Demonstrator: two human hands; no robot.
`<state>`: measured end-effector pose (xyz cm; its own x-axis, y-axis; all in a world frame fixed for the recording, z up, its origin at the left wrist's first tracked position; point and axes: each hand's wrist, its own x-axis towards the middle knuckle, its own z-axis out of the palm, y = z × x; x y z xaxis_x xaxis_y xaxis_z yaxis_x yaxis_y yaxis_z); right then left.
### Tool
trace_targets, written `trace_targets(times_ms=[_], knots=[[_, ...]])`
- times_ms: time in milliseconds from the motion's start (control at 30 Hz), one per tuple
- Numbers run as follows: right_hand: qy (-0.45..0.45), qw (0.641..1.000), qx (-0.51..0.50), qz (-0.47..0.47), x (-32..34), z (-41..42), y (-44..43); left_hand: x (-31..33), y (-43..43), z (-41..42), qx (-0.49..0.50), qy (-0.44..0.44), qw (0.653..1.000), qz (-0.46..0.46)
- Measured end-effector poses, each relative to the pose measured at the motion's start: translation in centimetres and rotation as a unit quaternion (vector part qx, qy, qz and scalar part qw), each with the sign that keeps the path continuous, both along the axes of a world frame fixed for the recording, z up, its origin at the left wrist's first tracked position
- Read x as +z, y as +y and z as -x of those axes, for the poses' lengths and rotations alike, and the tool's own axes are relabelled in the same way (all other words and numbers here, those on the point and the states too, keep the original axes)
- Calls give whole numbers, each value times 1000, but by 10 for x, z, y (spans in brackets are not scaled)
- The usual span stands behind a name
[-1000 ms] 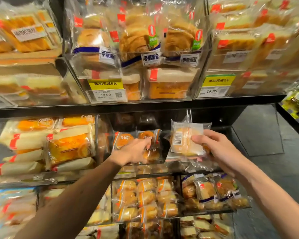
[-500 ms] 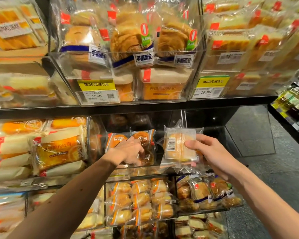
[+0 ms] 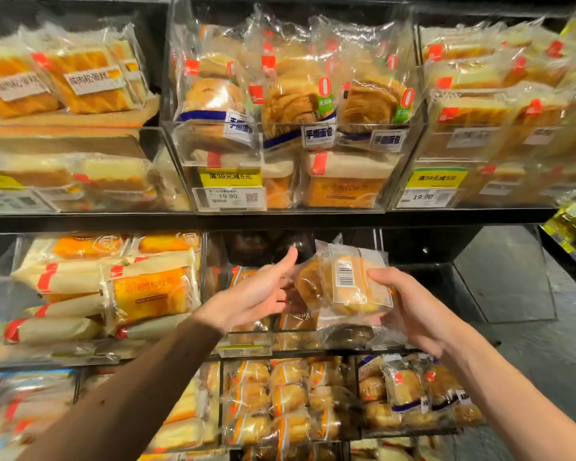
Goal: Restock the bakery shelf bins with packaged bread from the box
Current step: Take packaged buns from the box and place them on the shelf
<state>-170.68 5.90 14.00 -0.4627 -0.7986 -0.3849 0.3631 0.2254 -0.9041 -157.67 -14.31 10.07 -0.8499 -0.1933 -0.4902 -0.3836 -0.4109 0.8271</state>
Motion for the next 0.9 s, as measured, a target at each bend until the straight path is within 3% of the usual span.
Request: trace_targets(times_ms=[100,200,567,733,900], knots=[[-60,998,-13,3,2,-6,-6,1,6,-11,2,33,997,-66],[-109,994,-22,21,3,-9,-9,2,7,-18,5,43,997,-70],[-88,990,-110,25,12,18,9,2,-5,-34,102,45,991,-72],[-68,984,-165,-14,9,23,20,-7,-12,-31,164,-35,986,8],[-60,981,-182,-27,11,27,33,-22,-19,-23,203,-91,975,2]])
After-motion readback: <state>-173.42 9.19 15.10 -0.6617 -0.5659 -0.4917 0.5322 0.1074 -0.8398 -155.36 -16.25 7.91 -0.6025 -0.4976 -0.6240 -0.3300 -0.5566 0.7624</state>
